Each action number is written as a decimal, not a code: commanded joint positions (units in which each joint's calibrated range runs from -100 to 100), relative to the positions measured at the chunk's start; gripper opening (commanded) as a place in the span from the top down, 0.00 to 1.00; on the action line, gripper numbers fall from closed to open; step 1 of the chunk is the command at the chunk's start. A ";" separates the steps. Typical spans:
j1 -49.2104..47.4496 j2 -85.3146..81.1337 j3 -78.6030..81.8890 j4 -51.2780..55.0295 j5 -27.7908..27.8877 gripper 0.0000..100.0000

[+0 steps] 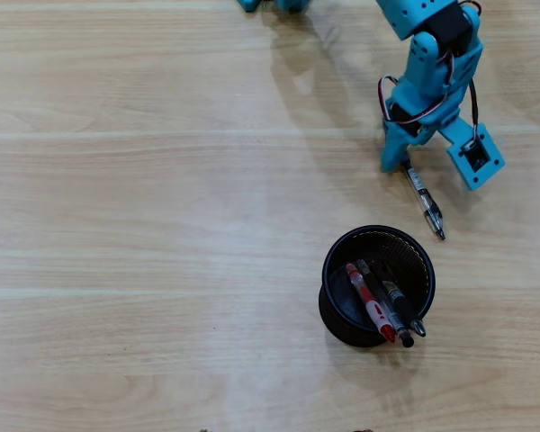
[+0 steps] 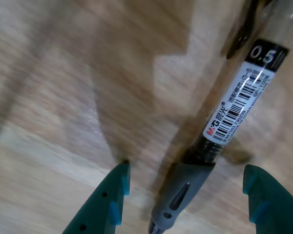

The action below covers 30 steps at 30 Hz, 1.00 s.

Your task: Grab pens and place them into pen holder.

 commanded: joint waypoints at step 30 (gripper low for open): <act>9.24 -14.19 -26.81 -0.52 -3.51 0.98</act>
